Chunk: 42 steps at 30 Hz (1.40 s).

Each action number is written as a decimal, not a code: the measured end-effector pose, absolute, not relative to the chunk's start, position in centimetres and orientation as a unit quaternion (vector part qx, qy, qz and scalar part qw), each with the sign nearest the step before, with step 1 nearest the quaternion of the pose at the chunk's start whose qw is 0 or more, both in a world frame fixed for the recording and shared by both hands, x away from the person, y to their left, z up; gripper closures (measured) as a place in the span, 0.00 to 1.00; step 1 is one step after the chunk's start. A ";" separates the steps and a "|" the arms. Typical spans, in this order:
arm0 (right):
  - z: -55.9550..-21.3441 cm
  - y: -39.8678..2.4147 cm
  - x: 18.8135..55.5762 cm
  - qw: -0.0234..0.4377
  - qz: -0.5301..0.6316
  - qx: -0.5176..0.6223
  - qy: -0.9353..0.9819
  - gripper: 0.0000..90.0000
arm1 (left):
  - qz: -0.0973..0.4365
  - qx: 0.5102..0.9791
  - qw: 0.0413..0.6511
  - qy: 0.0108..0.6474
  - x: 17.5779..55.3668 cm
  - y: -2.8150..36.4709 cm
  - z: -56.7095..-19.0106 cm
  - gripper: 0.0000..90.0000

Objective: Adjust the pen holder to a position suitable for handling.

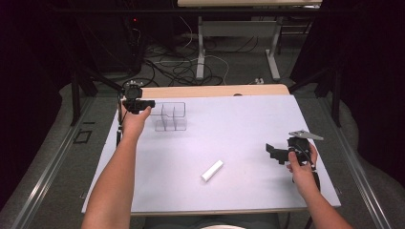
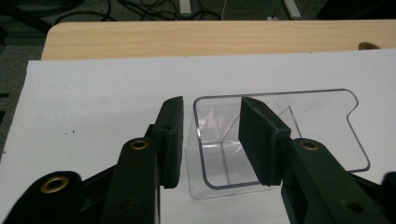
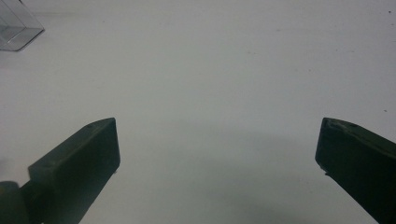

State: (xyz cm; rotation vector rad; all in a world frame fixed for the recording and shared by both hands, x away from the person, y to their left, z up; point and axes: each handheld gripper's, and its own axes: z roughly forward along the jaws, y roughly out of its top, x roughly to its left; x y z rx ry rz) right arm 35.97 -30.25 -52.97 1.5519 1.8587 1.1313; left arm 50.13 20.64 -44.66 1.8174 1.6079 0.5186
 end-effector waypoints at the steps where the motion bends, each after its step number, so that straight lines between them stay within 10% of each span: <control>1: -53.0 -30.2 36.0 0.232 0.412 0.565 0.676 0.00 | 0.196 0.695 0.321 0.613 50.2 20.7 -44.8 0.69; 42: -53.5 -30.0 36.3 0.217 0.403 0.560 0.691 0.00 | 0.179 0.688 0.268 0.650 51.1 19.8 -47.1 0.96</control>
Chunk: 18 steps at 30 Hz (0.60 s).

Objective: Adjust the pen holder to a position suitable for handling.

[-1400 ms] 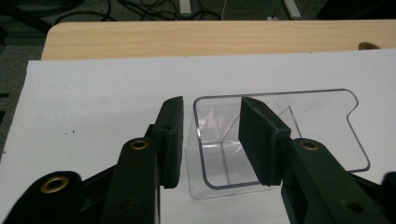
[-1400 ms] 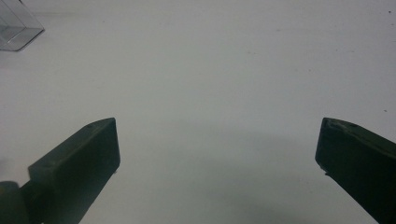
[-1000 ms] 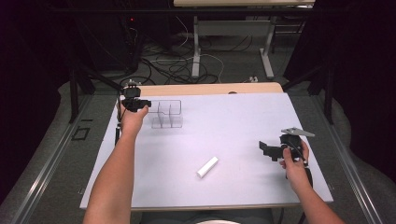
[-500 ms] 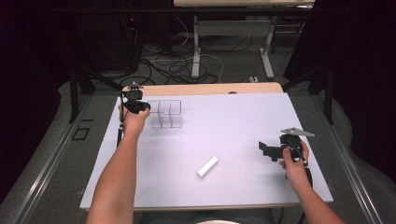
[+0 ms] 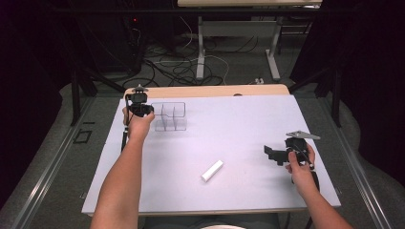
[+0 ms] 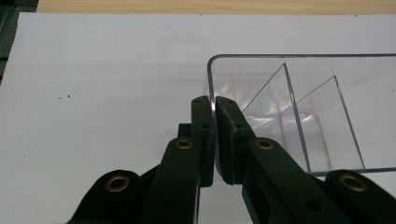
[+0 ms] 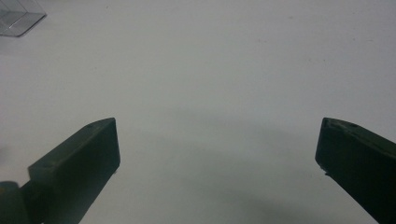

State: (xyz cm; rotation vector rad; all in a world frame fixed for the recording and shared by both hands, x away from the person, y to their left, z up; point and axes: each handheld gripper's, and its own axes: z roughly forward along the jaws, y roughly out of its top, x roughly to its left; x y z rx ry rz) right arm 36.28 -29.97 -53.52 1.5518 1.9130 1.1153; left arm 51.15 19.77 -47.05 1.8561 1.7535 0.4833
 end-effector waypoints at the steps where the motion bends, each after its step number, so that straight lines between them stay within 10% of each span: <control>1: -53.5 -30.0 36.3 0.216 0.403 0.559 0.691 0.00 | 0.177 0.689 0.264 0.651 51.1 19.8 -47.0 0.97; 18: -53.6 -30.0 36.3 0.213 0.400 0.559 0.695 0.00 | 0.167 0.669 0.264 0.674 50.5 19.3 -46.7 0.97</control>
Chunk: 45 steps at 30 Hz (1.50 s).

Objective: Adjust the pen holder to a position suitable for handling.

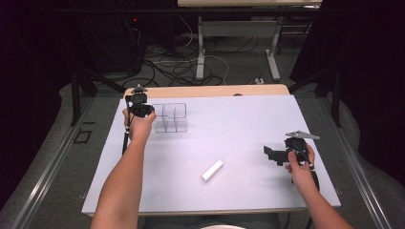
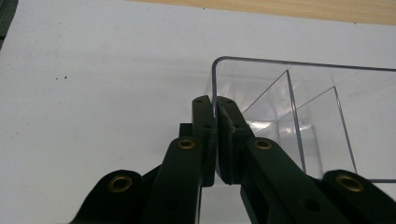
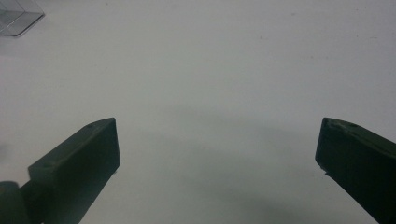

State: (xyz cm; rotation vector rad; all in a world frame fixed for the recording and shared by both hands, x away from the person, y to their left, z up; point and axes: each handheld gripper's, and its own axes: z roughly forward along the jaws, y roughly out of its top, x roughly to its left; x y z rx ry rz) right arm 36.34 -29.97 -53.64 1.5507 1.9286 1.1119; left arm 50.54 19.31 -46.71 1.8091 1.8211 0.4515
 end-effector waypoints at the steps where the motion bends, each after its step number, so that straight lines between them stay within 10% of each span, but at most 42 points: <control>1: -53.6 -30.0 36.3 0.213 0.400 0.558 0.695 0.00 | 0.165 0.672 0.263 0.672 50.4 19.1 -46.6 0.97; 45: -53.7 -29.5 36.1 0.209 0.398 0.552 0.702 0.00 | 0.145 0.690 0.278 0.652 44.4 13.2 -46.6 0.97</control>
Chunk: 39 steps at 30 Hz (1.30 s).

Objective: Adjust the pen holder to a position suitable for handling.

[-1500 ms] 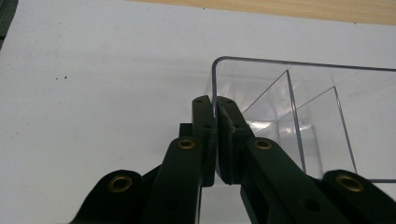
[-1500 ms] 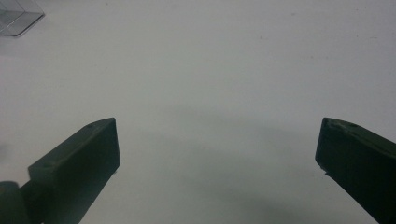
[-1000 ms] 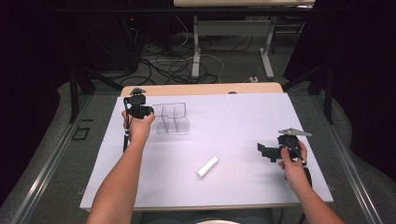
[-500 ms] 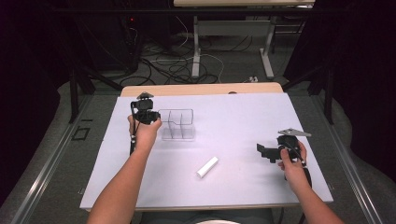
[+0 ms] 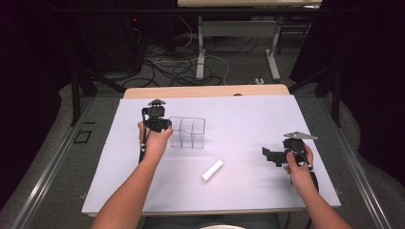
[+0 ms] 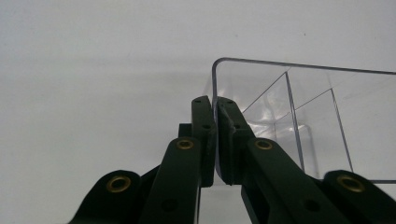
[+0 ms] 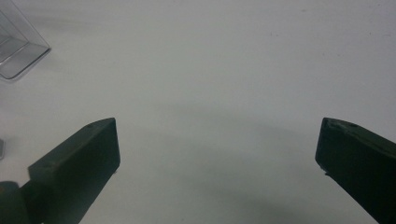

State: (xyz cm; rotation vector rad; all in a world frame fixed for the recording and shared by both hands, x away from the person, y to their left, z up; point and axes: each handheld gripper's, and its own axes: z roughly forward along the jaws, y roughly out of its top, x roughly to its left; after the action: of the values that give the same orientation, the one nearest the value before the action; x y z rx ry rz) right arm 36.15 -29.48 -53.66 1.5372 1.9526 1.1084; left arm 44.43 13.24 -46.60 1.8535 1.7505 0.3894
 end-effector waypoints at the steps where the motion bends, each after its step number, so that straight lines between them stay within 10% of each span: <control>1: -53.7 -29.5 36.1 0.209 0.398 0.552 0.702 0.00 | 0.142 0.692 0.279 0.650 44.3 13.2 -46.6 0.97; 27: -53.7 -29.5 36.2 0.210 0.396 0.554 0.702 0.00 | 0.146 0.697 0.379 0.591 42.4 15.9 -45.5 0.77; 39: -53.7 -29.5 36.2 0.208 0.394 0.555 0.703 0.00 | 0.143 0.688 0.384 0.599 42.3 17.1 -46.4 0.99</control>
State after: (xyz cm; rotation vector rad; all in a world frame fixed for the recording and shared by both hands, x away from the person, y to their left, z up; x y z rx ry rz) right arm 36.19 -29.54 -53.75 1.5449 1.9561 1.0965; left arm 42.28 17.12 -46.41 1.7523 1.5265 0.3650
